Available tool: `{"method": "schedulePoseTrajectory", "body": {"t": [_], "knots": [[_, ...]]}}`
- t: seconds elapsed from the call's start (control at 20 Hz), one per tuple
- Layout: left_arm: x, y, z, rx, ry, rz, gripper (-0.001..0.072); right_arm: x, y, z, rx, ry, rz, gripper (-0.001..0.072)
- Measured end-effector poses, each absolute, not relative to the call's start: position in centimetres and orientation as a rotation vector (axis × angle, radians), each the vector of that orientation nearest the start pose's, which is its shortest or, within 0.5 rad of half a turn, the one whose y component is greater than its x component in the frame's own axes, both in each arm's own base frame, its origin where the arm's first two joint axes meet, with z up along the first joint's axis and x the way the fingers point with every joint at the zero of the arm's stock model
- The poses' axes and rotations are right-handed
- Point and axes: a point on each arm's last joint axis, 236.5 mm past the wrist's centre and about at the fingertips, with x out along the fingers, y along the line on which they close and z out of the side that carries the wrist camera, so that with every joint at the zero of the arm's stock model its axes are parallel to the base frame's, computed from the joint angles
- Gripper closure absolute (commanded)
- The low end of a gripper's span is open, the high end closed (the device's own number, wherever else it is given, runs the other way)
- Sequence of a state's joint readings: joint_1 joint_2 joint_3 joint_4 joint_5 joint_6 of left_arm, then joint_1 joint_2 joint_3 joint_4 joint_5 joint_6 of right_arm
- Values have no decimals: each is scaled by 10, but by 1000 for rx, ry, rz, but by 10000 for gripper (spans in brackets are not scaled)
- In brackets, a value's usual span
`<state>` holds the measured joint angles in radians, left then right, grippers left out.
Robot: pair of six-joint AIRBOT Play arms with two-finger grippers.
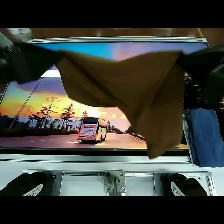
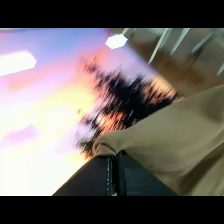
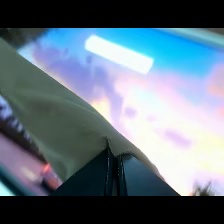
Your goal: Fold the shirts.
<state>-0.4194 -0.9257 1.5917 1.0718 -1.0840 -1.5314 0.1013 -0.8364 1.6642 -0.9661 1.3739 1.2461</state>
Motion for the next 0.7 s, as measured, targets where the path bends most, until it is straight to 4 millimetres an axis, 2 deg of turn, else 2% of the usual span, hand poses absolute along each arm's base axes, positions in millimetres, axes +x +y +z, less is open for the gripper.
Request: {"method": "schedulePoseTrajectory", "body": {"t": [0.15,0.25,0.35,0.45,0.6,0.65,0.7], "knots": [[294,-222,289,-143,683,-695,660,263,158,311,0,698,728,649],[297,-214,238,-140,815,-632,660,273,158,265,57,843,711,649],[297,-210,190,-169,924,-572,660,293,157,214,125,946,666,649],[297,-210,150,-217,996,-532,660,321,155,164,194,1001,600,648],[296,-219,109,-329,1047,-512,660,352,152,89,329,1088,485,647],[295,-222,99,-362,1058,-506,659,359,153,68,375,1120,457,544],[294,-224,91,-390,1069,-500,660,363,154,51,417,1148,435,267]]}}
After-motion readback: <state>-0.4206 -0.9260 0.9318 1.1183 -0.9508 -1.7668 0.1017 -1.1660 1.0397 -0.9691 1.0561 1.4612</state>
